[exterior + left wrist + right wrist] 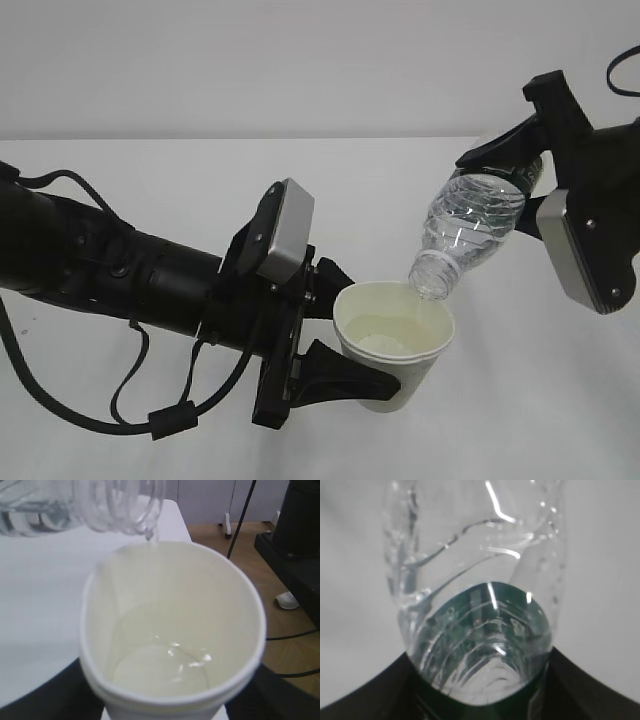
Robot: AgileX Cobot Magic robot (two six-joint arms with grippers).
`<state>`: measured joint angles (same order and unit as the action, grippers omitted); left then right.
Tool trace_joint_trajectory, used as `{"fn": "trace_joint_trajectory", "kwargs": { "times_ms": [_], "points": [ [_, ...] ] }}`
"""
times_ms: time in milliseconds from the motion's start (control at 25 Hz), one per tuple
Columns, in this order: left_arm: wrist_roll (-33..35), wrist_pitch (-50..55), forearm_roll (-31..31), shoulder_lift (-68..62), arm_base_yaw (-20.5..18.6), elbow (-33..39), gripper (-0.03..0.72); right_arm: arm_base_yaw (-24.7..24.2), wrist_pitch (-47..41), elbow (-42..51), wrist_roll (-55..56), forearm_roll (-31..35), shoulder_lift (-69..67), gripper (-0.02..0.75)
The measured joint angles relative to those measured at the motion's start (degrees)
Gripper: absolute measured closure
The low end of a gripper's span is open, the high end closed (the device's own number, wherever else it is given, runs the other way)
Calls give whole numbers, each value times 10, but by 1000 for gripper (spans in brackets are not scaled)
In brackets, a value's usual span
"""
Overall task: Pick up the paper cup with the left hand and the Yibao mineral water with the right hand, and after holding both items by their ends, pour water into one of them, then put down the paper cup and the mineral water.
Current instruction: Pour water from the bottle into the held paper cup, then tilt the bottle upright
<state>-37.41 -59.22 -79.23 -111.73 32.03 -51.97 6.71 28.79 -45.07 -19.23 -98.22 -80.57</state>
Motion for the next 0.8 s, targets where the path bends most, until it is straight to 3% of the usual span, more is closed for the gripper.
{"fn": "trace_joint_trajectory", "kwargs": {
  "times_ms": [800],
  "points": [
    [0,0,0,0,0,0,221,1,-5,0,0,-4,3,302]
  ]
}}
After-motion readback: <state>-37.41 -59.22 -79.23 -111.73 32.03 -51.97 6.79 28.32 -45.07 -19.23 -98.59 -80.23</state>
